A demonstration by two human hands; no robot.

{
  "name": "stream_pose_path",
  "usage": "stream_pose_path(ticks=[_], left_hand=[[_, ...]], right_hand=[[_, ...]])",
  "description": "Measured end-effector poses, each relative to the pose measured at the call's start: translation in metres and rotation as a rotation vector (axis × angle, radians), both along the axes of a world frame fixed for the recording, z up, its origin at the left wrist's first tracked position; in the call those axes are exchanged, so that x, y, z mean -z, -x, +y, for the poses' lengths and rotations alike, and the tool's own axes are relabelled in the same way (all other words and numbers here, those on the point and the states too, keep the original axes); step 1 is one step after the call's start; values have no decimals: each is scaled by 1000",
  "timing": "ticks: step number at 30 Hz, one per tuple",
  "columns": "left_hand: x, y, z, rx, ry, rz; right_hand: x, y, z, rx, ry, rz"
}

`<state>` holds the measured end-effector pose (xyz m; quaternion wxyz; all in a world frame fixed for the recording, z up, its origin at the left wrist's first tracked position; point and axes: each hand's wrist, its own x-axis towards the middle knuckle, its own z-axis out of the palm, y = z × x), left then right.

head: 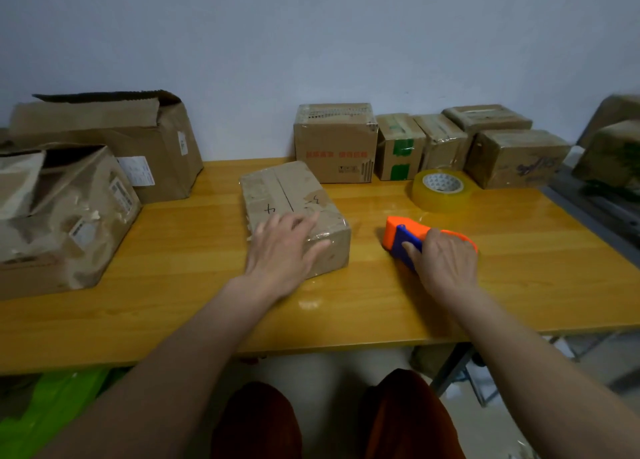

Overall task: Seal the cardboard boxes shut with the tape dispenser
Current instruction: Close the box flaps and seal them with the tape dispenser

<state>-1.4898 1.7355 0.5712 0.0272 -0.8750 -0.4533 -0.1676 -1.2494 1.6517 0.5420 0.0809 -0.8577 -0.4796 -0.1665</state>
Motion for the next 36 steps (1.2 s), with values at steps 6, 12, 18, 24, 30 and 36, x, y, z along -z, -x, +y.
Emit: stream_pose_path(ticks=[6,12,18,24,30,36], left_hand=[[4,21,21,48,137,80],[12,17,24,4,111,-16],[16,16,31,34,80,24],[21,17,36,53,44,46],[24,11,34,3,25,-30],[16,7,21,-89,115,-116]], right_hand=[[1,20,-5,-86,-205,80],[6,98,17,-537,-477,733],[-1,108,60,-334,-560,1109],[-15,92,96,-253,-308,1339],[-10,94,95,-253,-306,1681],[-10,97,95,-155,-500,1341]])
